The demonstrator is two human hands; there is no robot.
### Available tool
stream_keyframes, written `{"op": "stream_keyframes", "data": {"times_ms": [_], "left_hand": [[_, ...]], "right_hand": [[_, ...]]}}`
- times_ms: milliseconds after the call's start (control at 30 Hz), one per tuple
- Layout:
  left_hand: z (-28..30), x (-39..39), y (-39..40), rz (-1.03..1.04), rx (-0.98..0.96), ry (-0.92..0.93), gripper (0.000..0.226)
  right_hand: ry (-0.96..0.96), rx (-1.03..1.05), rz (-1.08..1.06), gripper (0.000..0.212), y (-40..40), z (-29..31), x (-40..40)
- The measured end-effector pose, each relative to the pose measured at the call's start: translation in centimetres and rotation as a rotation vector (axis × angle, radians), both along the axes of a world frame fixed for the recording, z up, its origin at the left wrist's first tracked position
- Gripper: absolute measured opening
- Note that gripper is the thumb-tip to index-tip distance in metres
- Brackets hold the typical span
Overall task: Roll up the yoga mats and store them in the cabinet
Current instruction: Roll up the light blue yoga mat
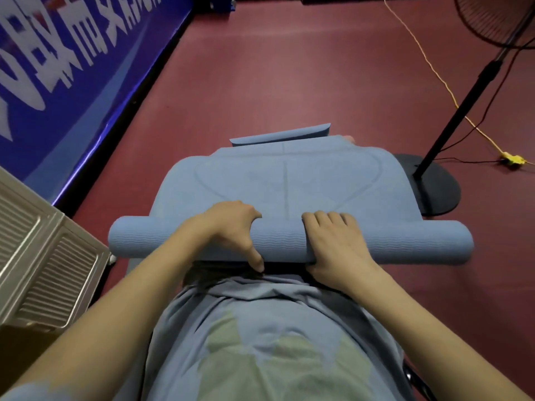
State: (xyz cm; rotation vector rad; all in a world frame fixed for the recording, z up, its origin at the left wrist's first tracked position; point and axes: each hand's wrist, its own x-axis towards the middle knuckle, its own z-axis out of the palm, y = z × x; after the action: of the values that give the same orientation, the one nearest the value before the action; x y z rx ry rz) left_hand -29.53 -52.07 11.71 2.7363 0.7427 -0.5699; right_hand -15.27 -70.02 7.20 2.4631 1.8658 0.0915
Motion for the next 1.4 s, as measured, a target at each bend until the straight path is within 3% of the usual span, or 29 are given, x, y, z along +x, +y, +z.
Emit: {"op": "stream_keyframes", "data": {"times_ms": [133, 333, 567, 700, 800, 900, 1067, 1167, 1267, 1400], "left_hand": [[-0.2, 0.6, 0.6, 0.046, -0.079, 0.029, 0.075], [-2.5, -1.5, -0.6, 0.006, 0.205, -0.201, 0.108], [-3.1, -1.1, -1.4, 0.003, 0.366, -0.250, 0.110], [-4.2, -1.3, -1.5, -0.016, 0.404, -0.317, 0.114], [-4.1, -0.8, -1.3, -0.002, 0.467, -0.288, 0.095], [-3.2, 0.1, -0.8, -0.009, 0.478, -0.220, 0.063], [-0.7, 2.0, 1.7, -0.021, 0.282, -0.046, 0.072], [0.8, 3.6, 3.1, 0.019, 0.108, 0.032, 0.069], [0.9, 4.5, 3.9, 0.039, 0.005, 0.061, 0.070], [-0.7, 3.7, 4.1, 0.055, 0.051, -0.056, 0.085]], "right_hand": [[-0.014, 0.051, -0.026, 0.060, 1.0, -0.5, 0.6], [0.096, -0.158, -0.006, 0.063, 3.1, 1.5, 1.7], [0.354, -0.414, -0.045, 0.075, 5.7, 4.0, 4.2], [0.406, -0.497, -0.031, 0.084, 6.5, 4.8, 4.5], [0.351, -0.427, -0.061, 0.086, 6.3, 4.0, 4.2], [0.177, -0.203, -0.042, 0.084, 5.1, 2.1, 3.2], [-0.007, 0.108, -0.014, 0.061, 4.4, -0.4, 1.9], [-0.104, 0.240, -0.024, 0.067, 4.7, -2.2, 1.9], [-0.138, 0.302, -0.028, 0.063, 5.3, -2.9, 2.3], [-0.140, 0.240, -0.024, 0.057, 6.8, -2.0, 3.1]]}}
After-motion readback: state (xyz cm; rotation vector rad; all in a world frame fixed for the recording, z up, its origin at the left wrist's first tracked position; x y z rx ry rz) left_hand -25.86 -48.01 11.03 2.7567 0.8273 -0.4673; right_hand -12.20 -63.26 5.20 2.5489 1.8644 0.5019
